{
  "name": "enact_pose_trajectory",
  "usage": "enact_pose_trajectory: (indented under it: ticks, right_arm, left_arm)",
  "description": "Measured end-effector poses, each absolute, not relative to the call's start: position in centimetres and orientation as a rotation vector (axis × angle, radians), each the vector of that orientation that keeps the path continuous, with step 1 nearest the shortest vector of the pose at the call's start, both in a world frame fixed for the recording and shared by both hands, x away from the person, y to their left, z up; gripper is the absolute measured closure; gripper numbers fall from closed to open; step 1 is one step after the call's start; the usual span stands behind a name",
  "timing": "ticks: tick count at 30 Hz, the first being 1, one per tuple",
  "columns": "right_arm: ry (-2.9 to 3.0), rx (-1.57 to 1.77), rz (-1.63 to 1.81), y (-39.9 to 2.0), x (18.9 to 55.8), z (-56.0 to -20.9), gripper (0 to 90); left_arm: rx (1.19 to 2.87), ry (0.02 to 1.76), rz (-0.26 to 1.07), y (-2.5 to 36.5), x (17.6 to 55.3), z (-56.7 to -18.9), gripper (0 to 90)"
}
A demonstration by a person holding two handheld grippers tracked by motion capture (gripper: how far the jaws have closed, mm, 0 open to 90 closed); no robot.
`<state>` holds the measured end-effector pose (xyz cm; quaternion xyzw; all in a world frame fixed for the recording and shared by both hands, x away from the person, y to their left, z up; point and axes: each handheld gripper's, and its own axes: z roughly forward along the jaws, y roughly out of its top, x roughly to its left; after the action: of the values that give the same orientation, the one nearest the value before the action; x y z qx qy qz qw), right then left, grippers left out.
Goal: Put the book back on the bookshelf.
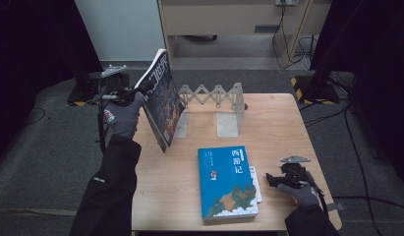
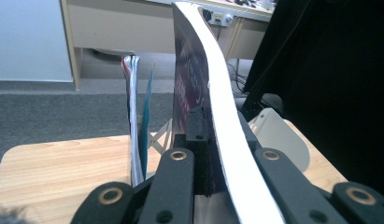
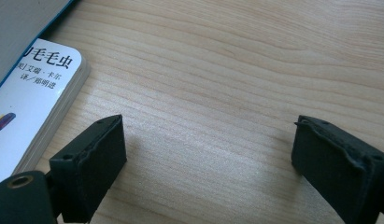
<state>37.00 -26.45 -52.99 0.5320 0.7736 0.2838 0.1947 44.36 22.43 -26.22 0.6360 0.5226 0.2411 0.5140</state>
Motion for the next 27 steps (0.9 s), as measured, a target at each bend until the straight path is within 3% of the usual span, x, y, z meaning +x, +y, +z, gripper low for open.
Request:
enact_pose_trajectory:
  ticks: [27]
  right_arm:
    - [2.174,1.48,0.804,-26.4,37.0,-53.0,10.3]
  left_arm:
    - [1.597,1.345,0.709,18.4,49.1,-29.5,82.0]
